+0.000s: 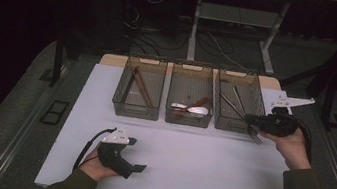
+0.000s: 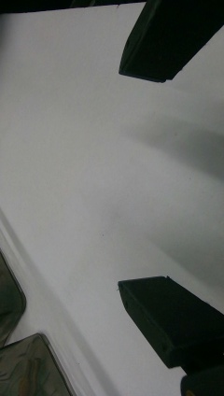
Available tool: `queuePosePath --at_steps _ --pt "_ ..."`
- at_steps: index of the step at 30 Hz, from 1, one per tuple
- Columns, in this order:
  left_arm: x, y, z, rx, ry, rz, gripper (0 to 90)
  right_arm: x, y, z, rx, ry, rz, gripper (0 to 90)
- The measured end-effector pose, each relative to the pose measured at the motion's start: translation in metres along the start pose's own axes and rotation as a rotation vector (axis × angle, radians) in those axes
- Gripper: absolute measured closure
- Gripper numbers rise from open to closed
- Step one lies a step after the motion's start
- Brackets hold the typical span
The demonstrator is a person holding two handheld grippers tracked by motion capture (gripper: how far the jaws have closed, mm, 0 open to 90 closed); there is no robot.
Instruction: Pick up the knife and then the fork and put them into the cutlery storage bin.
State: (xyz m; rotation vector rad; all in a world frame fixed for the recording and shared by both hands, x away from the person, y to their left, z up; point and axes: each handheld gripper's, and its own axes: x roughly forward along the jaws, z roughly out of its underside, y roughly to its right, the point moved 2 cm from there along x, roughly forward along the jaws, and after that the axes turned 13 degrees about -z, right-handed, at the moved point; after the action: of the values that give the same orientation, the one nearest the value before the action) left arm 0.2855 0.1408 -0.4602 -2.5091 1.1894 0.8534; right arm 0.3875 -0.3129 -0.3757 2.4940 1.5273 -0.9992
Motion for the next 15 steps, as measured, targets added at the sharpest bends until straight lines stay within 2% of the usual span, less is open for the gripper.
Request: queuePosePath --at_steps 8,15 --pt "0.000 0.000 0.000 -0.001 0.001 -0.003 0.0 -0.009 0.009 -0.019 -0.016 0.038 0.042 84.4" --pt "0.000 0.000 0.000 -0.002 0.000 -0.003 0.0 -0.010 0.021 -0.032 0.003 0.060 0.059 84.4"
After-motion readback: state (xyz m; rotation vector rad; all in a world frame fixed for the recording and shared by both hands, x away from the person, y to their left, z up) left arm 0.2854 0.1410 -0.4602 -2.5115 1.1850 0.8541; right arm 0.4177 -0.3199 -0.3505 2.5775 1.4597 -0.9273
